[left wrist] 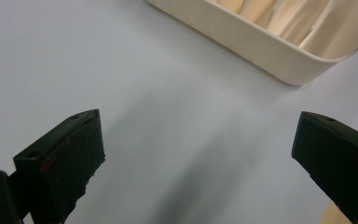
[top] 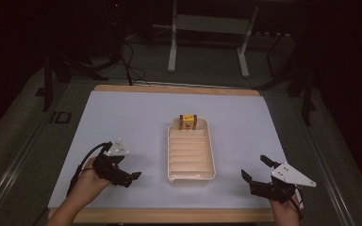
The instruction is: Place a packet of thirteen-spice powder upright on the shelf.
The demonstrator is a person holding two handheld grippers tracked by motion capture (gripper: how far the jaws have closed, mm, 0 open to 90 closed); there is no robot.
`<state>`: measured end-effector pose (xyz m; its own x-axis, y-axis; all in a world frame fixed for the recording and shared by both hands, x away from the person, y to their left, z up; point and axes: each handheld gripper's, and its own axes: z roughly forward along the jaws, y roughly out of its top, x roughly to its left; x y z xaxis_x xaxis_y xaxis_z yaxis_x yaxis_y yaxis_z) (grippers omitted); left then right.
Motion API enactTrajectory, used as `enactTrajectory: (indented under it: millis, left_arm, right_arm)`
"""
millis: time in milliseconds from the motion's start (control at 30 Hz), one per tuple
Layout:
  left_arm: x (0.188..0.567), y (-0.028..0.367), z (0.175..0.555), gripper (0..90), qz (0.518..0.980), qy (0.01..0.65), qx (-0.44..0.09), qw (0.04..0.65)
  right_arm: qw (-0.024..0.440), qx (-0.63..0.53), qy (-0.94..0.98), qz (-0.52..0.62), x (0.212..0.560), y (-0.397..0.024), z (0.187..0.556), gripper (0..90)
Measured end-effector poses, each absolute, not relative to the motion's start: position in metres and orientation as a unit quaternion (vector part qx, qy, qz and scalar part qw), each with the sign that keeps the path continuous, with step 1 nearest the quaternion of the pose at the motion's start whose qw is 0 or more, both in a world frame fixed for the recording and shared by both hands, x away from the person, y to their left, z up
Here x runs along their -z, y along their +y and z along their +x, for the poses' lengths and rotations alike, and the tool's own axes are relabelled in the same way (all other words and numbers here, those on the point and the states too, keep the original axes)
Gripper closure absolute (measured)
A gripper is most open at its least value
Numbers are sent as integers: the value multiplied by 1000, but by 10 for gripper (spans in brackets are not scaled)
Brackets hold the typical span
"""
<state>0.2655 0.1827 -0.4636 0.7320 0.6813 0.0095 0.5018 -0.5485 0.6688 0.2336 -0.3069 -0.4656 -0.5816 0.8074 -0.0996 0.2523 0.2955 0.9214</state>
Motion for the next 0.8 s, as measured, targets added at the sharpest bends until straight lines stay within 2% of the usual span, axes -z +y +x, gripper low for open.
enactTrajectory:
  millis: [100,233,467,667,800]
  left_arm:
    - [467,182,256,26,859,354,-163,332]
    - [473,185,247,27,844,367,-154,359]
    - [486,193,225,26,843,380,-164,344]
    - [492,200,218,26,832,396,-146,360]
    - [495,201,216,27,833,396,-155,353]
  right_arm:
    - [293,-477,750,352,465,-307,234,142]
    - [294,-477,750,351,465,-307,233,142]
    - [297,-480,747,350,464,-308,232,142]
    - [298,-479,748,349,464,-308,233,142]
    - [300,-481,747,346,464,-308,232,142]
